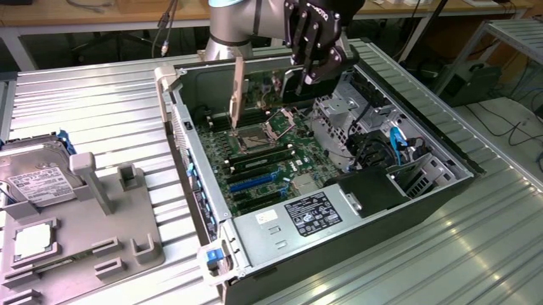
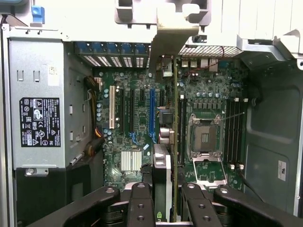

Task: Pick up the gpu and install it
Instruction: 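Insert the gpu into the slot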

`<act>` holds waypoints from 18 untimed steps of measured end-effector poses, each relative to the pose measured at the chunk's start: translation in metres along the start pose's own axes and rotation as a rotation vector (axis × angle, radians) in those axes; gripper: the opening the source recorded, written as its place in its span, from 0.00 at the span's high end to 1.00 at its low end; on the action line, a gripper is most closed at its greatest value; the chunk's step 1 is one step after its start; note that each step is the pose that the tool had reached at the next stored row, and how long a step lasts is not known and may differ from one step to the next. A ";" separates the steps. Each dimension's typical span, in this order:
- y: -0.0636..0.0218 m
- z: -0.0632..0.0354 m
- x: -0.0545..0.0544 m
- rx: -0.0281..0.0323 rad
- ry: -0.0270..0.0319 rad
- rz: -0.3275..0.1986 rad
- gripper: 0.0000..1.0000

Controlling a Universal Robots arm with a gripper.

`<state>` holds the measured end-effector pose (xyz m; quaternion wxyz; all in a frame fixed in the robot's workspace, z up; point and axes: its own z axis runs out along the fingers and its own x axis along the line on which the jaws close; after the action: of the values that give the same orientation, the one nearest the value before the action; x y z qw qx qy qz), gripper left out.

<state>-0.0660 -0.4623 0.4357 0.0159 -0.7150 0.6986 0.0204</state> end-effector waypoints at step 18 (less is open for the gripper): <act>-0.0001 0.0167 0.001 0.0002 0.0000 0.004 0.72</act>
<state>-0.0659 -0.4623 0.4190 0.0159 -0.7137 0.6999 0.0203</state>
